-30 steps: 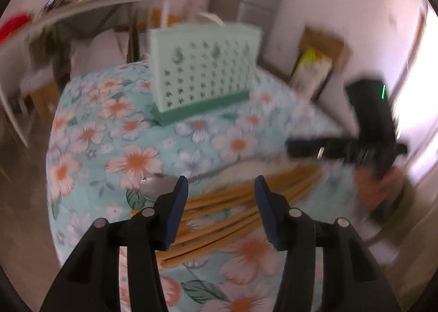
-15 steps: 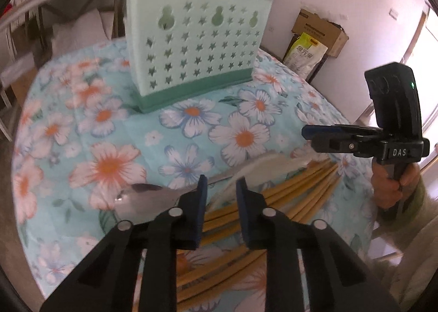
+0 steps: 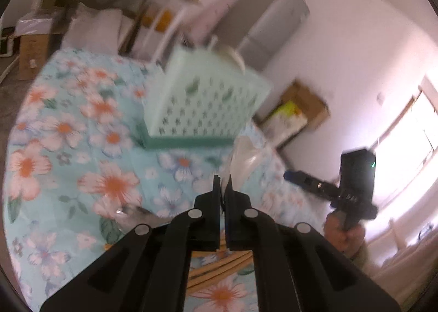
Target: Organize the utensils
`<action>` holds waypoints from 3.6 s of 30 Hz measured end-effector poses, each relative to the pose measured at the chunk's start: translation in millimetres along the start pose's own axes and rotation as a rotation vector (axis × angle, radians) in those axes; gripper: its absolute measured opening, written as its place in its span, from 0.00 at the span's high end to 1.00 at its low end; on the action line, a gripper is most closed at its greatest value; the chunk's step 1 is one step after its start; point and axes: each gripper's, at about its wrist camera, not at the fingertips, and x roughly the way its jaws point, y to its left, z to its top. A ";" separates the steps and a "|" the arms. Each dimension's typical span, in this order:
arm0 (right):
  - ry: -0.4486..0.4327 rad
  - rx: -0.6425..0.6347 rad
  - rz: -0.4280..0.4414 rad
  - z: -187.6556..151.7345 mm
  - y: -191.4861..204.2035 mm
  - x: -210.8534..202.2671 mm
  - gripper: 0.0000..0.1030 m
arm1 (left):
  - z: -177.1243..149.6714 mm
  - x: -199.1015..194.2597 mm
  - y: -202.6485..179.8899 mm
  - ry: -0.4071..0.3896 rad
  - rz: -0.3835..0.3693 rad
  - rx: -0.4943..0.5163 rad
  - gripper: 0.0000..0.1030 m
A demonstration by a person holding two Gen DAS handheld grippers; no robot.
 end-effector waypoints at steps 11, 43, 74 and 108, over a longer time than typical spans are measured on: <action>0.409 -0.313 0.050 9.7 90.3 109.7 0.55 | -11.3 -97.1 20.5 -0.275 0.163 -0.120 0.99; 0.562 -0.786 -0.089 -27.4 172.1 191.8 1.00 | -44.6 -136.3 89.2 -0.370 0.214 -0.282 0.99; 0.625 -0.852 -0.079 -40.0 182.8 187.8 0.97 | -46.7 -131.4 94.8 -0.353 0.215 -0.291 0.99; 0.152 -0.777 -0.266 6.0 167.2 101.5 1.00 | 20.6 -148.7 -7.9 -0.429 0.236 0.060 0.99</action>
